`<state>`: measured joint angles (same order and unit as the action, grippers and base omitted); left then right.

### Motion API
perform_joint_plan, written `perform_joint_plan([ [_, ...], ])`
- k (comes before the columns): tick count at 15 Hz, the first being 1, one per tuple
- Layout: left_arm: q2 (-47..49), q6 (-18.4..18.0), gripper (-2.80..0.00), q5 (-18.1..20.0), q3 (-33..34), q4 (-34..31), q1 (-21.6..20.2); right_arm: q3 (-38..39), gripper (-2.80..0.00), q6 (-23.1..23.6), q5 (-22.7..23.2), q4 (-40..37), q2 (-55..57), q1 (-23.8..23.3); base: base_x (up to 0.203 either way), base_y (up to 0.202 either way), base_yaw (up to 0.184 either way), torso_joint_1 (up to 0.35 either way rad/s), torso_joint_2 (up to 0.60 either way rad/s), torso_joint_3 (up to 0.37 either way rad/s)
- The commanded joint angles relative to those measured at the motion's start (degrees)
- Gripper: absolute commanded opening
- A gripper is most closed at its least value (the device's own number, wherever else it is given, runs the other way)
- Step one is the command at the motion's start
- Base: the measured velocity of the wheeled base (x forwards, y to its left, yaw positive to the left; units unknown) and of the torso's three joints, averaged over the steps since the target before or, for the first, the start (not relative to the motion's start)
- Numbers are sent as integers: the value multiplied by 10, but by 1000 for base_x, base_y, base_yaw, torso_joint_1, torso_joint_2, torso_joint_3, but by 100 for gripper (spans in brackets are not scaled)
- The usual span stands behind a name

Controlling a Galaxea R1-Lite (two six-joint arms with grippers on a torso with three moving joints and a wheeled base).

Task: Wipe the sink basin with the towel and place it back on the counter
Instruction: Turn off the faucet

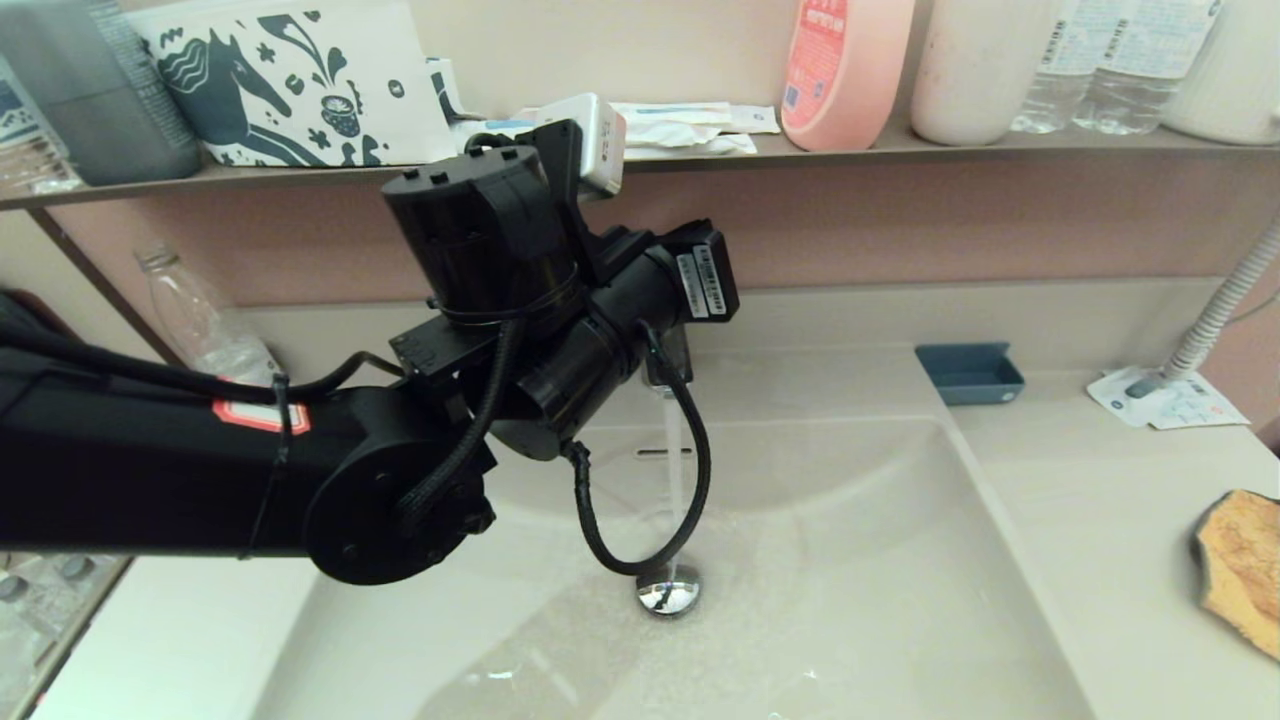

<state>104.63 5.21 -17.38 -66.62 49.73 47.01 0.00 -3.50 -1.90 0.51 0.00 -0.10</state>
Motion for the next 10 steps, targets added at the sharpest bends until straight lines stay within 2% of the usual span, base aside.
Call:
perform_joint_plan([
  [1,9,-3,-280,0,-4,3,2,0,-280,0,0,0,0,0,0,0,0,0,0,0],
  [10,51,-13,-280,14,-35,2,-2,0,-280,0,0,0,0,0,0,0,0,0,0,0],
])
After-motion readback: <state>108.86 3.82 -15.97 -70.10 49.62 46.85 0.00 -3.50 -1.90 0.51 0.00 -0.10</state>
